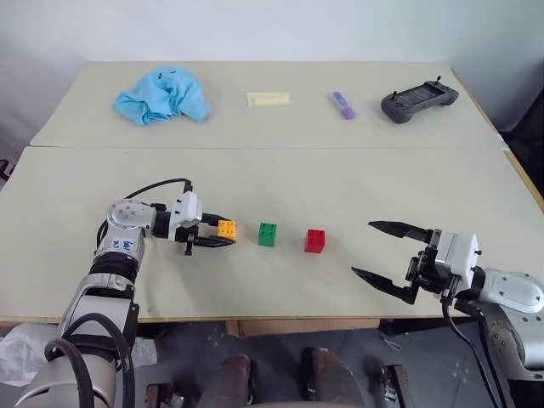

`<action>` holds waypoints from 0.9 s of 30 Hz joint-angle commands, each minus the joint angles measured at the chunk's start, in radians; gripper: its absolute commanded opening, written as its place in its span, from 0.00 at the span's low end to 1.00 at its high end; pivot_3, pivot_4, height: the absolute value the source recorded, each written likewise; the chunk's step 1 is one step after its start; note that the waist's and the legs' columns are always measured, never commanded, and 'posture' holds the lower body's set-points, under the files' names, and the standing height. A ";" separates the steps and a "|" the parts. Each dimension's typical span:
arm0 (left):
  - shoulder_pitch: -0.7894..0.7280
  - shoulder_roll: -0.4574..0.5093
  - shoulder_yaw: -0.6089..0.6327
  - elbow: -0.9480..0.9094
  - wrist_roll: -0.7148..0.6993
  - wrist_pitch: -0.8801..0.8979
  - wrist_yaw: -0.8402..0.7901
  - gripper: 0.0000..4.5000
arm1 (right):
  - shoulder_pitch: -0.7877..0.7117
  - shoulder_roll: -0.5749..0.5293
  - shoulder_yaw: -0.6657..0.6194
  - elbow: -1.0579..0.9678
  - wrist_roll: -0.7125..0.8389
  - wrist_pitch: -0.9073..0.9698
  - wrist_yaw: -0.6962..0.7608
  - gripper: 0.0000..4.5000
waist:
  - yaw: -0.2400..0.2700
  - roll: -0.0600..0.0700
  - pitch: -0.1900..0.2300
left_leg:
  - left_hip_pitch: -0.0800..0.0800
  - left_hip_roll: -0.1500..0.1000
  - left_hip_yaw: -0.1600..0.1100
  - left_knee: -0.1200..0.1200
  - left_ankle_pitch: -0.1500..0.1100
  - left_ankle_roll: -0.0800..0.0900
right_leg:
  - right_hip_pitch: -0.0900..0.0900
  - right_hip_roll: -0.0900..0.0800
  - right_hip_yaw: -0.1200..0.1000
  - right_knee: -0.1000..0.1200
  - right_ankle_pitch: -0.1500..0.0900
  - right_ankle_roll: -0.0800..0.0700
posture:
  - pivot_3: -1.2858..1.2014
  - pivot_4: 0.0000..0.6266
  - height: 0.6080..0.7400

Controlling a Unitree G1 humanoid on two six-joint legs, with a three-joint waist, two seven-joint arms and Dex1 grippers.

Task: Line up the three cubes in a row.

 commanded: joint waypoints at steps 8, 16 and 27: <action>-0.038 0.034 0.020 0.069 0.047 0.017 -0.015 0.55 | 0.032 -0.020 -0.048 -0.008 0.013 -0.021 0.012 1.00 | 0.001 0.000 0.000 | 0.001 0.000 0.002 0.000 0.000 0.000 | 0.000 0.000 0.002 0.001 0.000 0.000 | 0.52 0.24 1.00; 0.051 0.141 0.121 -0.136 -0.044 0.075 -0.061 0.90 | -0.091 -0.077 -0.026 0.088 0.049 0.037 0.107 1.00 | 0.002 -0.001 0.001 | 0.000 0.001 0.001 0.000 0.000 0.000 | -0.001 -0.002 0.002 0.001 0.000 0.000 | 0.52 0.24 1.00; 0.335 0.343 0.269 -0.625 -0.195 0.352 0.035 0.90 | -0.263 -0.189 -0.025 0.210 0.078 0.095 0.258 1.00 | -0.005 -0.001 0.001 | 0.000 0.003 -0.001 0.000 0.000 0.000 | -0.001 -0.005 0.004 -0.001 0.000 0.000 | 0.52 0.24 1.00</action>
